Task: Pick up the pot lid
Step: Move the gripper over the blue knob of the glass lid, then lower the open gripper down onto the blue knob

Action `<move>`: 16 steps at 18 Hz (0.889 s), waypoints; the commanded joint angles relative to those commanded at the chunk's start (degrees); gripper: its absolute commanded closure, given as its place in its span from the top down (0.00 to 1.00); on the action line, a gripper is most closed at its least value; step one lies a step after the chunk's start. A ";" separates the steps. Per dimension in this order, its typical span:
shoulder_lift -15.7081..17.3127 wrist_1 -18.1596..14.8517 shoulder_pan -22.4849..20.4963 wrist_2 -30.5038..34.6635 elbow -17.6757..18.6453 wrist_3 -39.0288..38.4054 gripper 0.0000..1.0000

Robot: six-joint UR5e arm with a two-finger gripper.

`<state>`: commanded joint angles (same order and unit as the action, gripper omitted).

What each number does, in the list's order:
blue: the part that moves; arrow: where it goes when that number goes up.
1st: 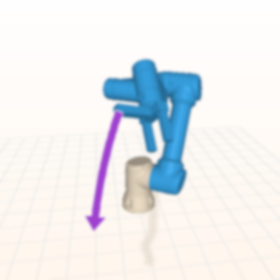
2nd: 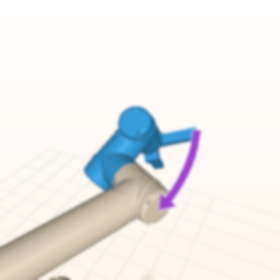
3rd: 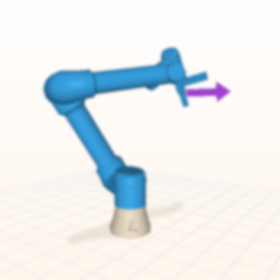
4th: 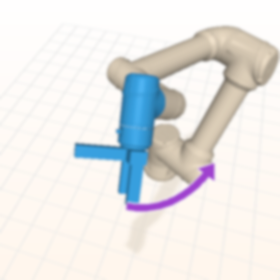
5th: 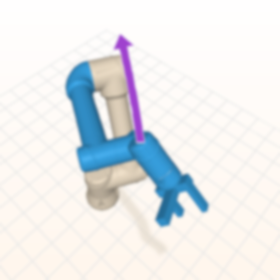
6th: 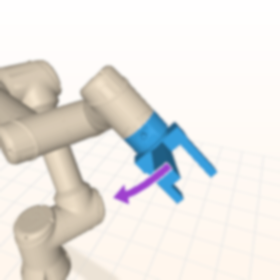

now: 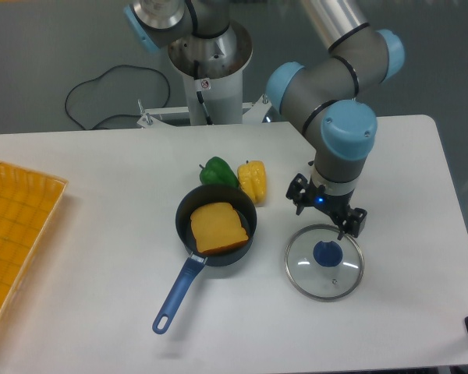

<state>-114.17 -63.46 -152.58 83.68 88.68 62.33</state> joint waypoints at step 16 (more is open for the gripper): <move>-5.19 5.71 0.97 8.16 -0.88 -29.54 1.00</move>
<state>-119.35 -57.74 -151.61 91.85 87.81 32.79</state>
